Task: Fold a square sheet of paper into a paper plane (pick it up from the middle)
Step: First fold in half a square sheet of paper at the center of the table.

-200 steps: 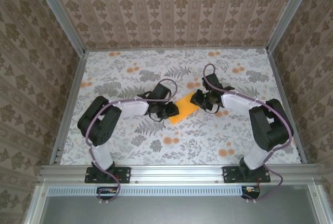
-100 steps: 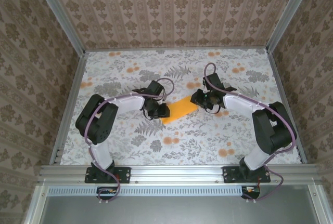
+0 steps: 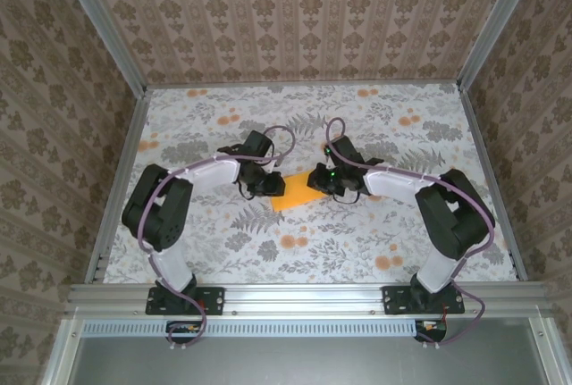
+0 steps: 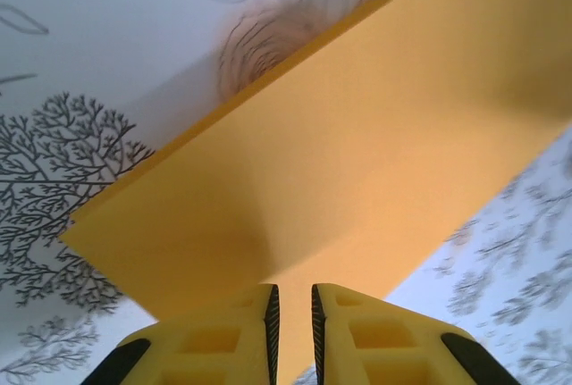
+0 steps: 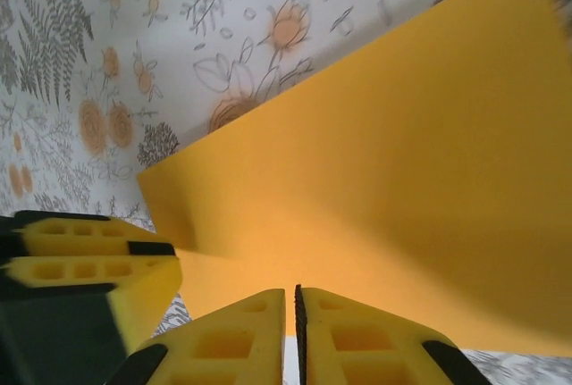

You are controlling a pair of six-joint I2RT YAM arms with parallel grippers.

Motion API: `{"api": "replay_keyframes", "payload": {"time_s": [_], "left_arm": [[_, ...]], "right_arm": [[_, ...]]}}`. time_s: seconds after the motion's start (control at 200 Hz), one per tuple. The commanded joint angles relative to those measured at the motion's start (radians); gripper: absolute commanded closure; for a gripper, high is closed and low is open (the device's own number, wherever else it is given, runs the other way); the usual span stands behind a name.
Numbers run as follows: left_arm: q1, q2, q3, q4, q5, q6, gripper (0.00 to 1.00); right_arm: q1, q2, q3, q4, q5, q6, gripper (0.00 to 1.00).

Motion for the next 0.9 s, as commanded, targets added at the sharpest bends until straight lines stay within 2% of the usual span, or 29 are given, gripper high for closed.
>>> {"api": "replay_keyframes", "payload": {"time_s": [0.0,0.17,0.285,0.555,0.895], "left_arm": [[-0.031,-0.074,-0.068,0.13,0.031,-0.155,0.82],[-0.094,-0.083,-0.182,0.369,0.027,-0.402,0.87],[-0.14,-0.057,-0.195,0.434,-0.025,-0.484,0.91],[-0.149,-0.017,-0.213,0.467,-0.069,-0.547,0.94],[-0.148,0.025,-0.218,0.462,-0.075,-0.566,0.96]], "right_arm": [[0.02,0.013,-0.021,0.104,-0.02,0.064,0.89],[0.035,0.012,-0.112,0.233,-0.029,0.123,0.94],[0.041,0.021,-0.166,0.315,-0.034,0.16,0.97],[0.048,0.065,-0.201,0.407,-0.06,0.196,1.0],[0.048,0.076,-0.214,0.409,-0.05,0.194,1.0]]}}
